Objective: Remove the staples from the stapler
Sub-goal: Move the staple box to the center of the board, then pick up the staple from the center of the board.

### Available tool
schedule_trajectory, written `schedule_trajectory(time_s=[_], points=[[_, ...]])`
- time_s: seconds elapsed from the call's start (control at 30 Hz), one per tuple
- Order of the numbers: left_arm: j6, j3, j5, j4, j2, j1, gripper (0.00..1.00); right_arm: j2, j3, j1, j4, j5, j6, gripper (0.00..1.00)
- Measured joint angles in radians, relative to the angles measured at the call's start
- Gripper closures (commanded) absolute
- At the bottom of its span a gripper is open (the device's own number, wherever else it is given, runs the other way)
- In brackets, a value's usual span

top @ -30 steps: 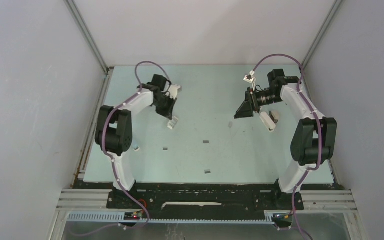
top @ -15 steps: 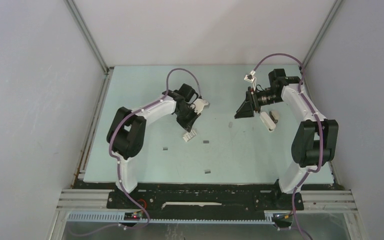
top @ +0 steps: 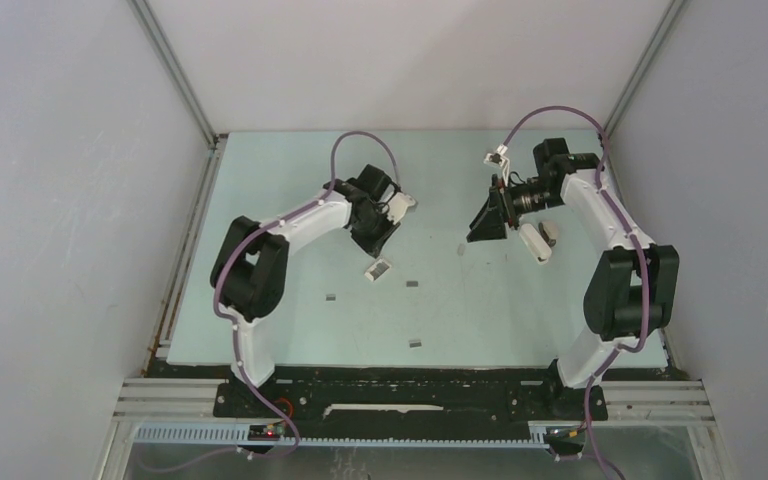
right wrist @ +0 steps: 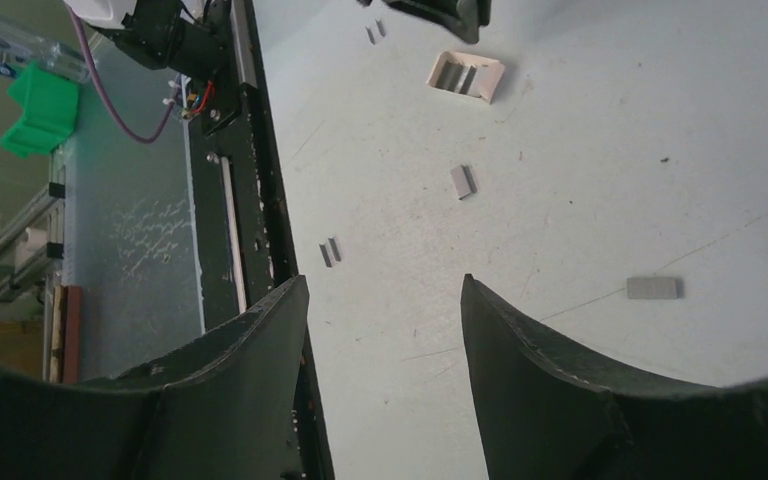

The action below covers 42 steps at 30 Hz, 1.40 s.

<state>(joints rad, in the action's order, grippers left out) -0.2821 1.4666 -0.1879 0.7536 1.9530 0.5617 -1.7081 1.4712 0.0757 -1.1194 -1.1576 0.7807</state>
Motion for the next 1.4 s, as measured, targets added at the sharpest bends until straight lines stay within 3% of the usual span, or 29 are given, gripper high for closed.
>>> schedule_trajectory(time_s=[0.13,0.23,0.37,0.47,0.53,0.67,0.9,1.17,1.4], points=[[0.054,-0.021,0.069,-0.059,-0.099,-0.015,0.78,0.031,0.0,0.028,-0.016,0.009,0.061,0.29],[0.103,-0.082,0.143,-0.127,-0.259,-0.041,0.74,0.077,0.0,0.088,-0.008,0.053,0.103,0.12],[0.152,-0.174,0.285,-0.217,-0.501,-0.068,0.45,0.096,0.023,0.199,0.027,0.147,0.107,0.11],[0.186,-0.251,0.402,-0.283,-0.68,-0.069,0.1,0.052,0.057,0.276,0.064,0.204,0.09,0.13],[0.204,-0.3,0.456,-0.321,-0.783,-0.072,0.01,0.039,0.037,0.322,0.118,0.249,0.068,0.16],[0.291,-0.43,0.505,-0.397,-0.982,-0.114,0.0,0.034,-0.01,0.406,0.201,0.319,0.012,0.2],[0.497,-0.688,0.438,-0.467,-1.187,-0.203,0.0,0.003,-0.053,0.566,0.309,0.433,-0.058,0.26],[0.737,-0.922,0.395,-0.536,-1.275,-0.212,0.0,-0.063,-0.072,0.658,0.359,0.539,-0.126,0.29],[0.869,-0.978,0.382,-0.618,-1.234,-0.219,0.0,-0.108,-0.072,0.665,0.384,0.599,-0.155,0.33]])
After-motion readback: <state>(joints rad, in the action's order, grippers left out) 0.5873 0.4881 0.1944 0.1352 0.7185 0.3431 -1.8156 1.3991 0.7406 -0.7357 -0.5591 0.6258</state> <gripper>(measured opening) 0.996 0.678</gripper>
